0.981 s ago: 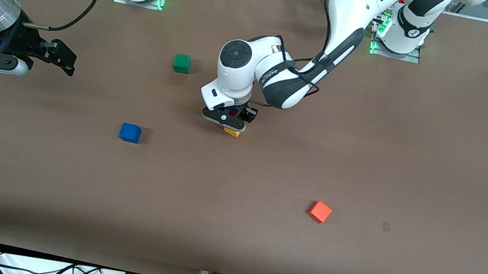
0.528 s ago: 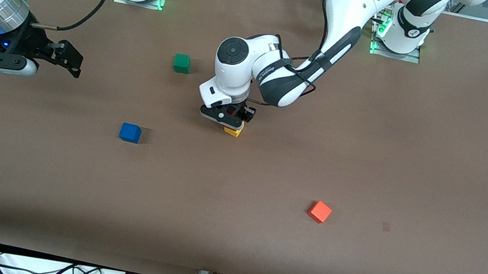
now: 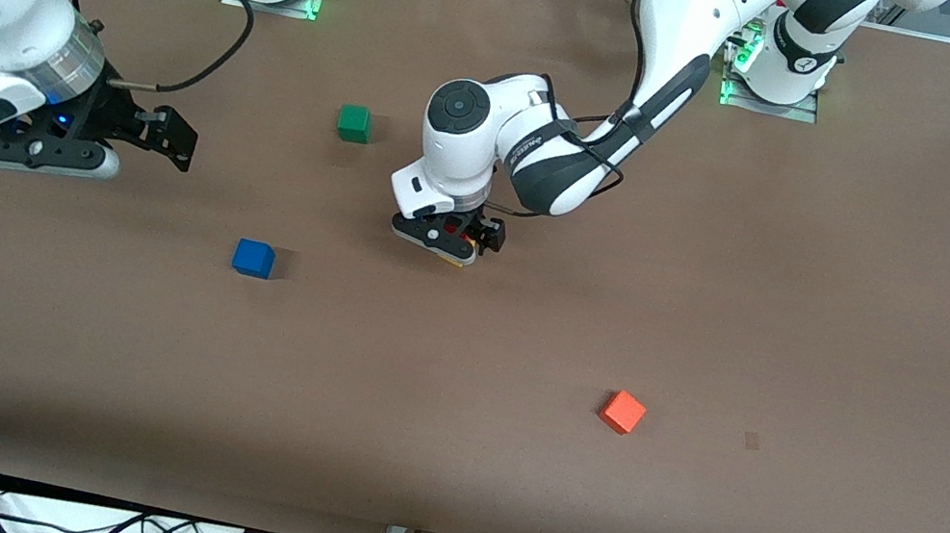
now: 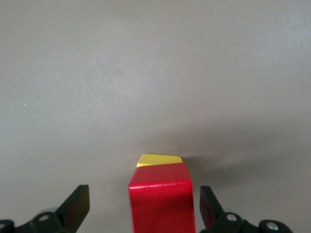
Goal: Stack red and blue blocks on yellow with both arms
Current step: 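Withdraw the left gripper while the right gripper reaches the blue cube, then lower the right gripper and grasp the blue cube, then carry the blue cube with the right gripper above the red cube, then lower the blue cube onto the red cube and open the right gripper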
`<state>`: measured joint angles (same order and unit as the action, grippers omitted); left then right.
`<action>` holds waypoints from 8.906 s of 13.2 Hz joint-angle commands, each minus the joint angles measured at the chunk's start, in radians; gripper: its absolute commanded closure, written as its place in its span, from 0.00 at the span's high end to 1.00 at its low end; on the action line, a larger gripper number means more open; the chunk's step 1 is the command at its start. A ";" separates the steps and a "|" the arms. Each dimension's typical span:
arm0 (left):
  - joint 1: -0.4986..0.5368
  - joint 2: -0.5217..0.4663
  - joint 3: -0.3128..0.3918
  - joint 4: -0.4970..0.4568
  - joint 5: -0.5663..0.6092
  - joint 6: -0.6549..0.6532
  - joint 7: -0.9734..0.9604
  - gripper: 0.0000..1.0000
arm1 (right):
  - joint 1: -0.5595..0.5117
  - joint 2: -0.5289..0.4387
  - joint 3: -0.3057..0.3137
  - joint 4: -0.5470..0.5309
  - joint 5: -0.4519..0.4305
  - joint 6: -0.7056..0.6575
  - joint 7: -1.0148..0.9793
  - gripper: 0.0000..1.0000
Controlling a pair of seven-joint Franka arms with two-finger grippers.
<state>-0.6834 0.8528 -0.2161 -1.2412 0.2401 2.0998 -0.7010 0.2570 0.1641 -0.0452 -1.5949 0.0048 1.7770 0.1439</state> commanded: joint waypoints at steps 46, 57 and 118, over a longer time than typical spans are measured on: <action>0.771 -0.775 0.083 -0.273 -0.213 -0.573 0.580 1.00 | -0.001 0.511 0.002 0.026 0.084 0.275 0.135 1.00; 0.780 -0.764 0.104 -0.267 -0.213 -0.584 0.618 1.00 | -0.005 0.549 0.002 0.015 0.089 0.295 0.109 0.36; 0.780 -0.755 0.106 -0.261 -0.232 -0.581 0.615 1.00 | 0.257 0.424 0.055 0.293 0.104 0.076 0.662 1.00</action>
<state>0.0847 0.1049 -0.1075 -1.4942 0.0348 1.5087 -0.1098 0.5183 0.6593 0.0471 -1.2905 0.1164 1.9160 0.8104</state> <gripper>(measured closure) 0.000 0.000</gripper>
